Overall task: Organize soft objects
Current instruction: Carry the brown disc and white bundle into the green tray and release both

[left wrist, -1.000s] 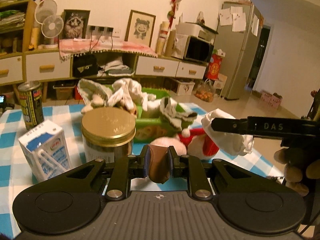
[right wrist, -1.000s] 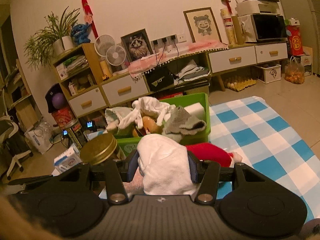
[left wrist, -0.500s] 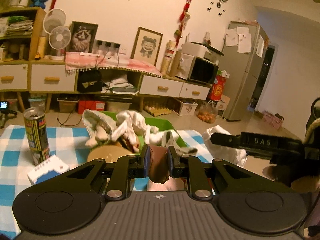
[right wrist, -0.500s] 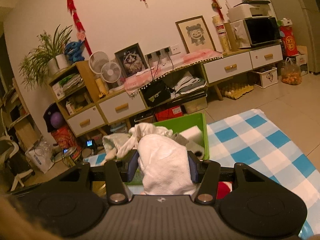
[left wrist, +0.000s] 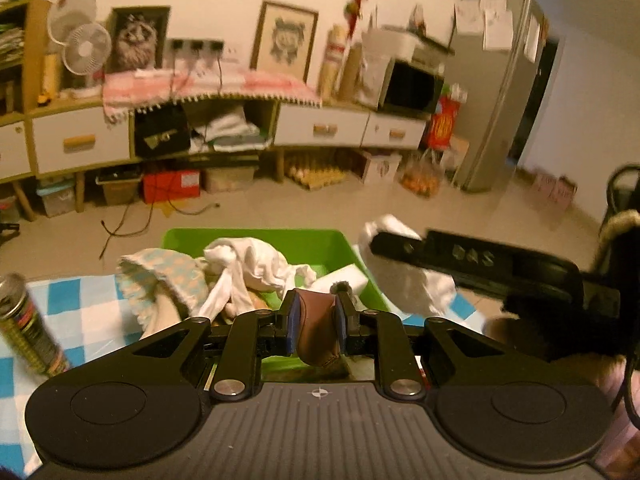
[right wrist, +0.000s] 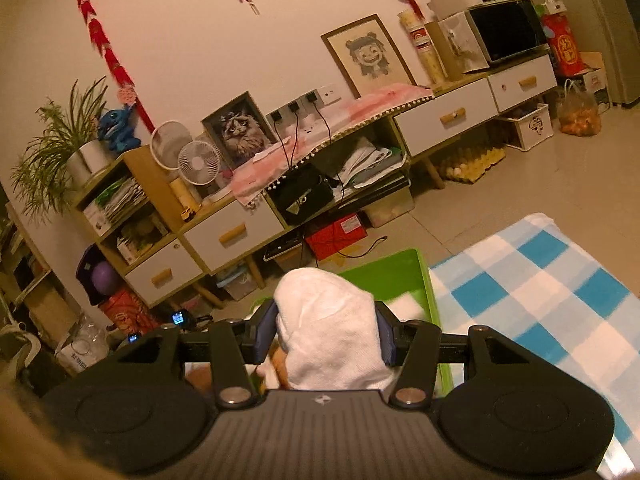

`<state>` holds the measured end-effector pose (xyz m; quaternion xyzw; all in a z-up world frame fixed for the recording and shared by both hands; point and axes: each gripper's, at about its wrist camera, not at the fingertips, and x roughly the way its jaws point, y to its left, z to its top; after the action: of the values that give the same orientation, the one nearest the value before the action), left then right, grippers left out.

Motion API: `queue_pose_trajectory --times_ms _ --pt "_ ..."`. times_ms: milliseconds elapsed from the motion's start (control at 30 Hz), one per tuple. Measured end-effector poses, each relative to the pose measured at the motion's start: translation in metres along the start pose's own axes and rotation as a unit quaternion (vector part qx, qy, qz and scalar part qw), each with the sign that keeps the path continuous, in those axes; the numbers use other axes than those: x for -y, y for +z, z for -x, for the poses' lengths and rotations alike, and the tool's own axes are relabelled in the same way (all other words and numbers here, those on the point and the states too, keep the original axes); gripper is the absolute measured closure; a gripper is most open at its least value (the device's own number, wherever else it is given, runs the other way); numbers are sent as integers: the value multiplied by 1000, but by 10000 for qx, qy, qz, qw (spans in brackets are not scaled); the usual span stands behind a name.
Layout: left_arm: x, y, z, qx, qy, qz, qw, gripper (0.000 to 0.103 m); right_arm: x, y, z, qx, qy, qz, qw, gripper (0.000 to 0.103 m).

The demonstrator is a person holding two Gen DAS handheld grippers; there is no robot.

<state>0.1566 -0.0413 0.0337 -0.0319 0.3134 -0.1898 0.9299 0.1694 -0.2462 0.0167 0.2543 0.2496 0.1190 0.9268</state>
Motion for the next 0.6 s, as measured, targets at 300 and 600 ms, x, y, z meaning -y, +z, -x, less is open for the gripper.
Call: queue_pose_trajectory --times_ms 300,600 --pt "-5 5 -57 -813 298 -106 9962 85 15 15 -65 -104 -331 86 9994 84" --pt "-15 7 -76 -1070 360 133 9935 82 13 11 -92 -245 -429 277 9984 83"
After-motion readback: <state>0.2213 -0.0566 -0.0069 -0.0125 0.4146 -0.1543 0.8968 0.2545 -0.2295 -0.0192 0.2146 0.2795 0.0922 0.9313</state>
